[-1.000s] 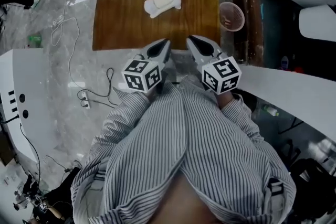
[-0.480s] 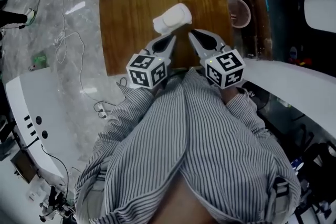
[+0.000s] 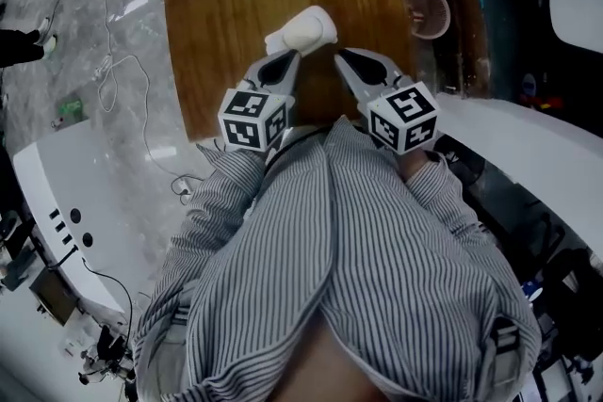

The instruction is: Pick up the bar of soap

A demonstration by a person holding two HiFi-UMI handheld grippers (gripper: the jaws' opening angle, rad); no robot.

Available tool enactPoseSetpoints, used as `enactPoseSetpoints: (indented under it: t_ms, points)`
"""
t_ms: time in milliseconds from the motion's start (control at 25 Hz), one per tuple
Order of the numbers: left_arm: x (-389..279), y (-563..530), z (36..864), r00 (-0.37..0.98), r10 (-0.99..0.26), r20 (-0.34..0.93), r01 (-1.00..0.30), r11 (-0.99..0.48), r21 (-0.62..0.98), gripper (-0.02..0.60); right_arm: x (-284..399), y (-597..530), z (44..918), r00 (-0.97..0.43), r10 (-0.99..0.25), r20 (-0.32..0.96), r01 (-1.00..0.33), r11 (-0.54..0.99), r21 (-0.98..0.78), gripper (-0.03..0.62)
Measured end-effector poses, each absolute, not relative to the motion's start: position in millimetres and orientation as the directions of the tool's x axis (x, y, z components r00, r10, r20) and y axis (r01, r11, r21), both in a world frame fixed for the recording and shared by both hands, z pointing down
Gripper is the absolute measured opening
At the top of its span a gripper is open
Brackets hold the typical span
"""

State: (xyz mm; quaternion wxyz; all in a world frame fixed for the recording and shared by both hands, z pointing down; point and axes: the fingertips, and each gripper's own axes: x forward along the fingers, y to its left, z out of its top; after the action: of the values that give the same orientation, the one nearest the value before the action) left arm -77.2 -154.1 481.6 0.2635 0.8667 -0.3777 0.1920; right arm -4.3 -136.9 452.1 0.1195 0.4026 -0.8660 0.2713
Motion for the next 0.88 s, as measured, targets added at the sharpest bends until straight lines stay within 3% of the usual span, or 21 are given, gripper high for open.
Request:
enactPoseSetpoints:
  t_ms: [320, 440, 520, 680, 880]
  points:
    - [-84, -177, 517, 0.557, -0.402, 0.727, -0.651, -0.754, 0.082, 0.075, -15, -132, 468, -0.687, -0.596, 0.416, -0.723, 0.502, -0.475, 0.014]
    - [-76, -184, 521, 0.515, -0.365, 0.775, -0.567, -0.823, -0.011, 0.171, -7, -131, 474, -0.682, -0.603, 0.413, -0.724, 0.480, -0.496, 0.014]
    - [-71, -187, 524, 0.489, -0.344, 0.802, -0.516, -0.855, -0.052, 0.200, -1, -132, 478, -0.675, -0.614, 0.408, -0.727, 0.461, -0.509, 0.014]
    - [-65, -192, 533, 0.443, -0.296, 0.846, -0.442, -0.893, -0.081, 0.297, 6, -134, 483, -0.671, -0.628, 0.394, -0.723, 0.436, -0.536, 0.014]
    - [-58, -194, 544, 0.423, -0.227, 0.877, -0.384, -0.922, -0.053, 0.311, 13, -137, 493, -0.667, -0.633, 0.393, -0.720, 0.410, -0.560, 0.014]
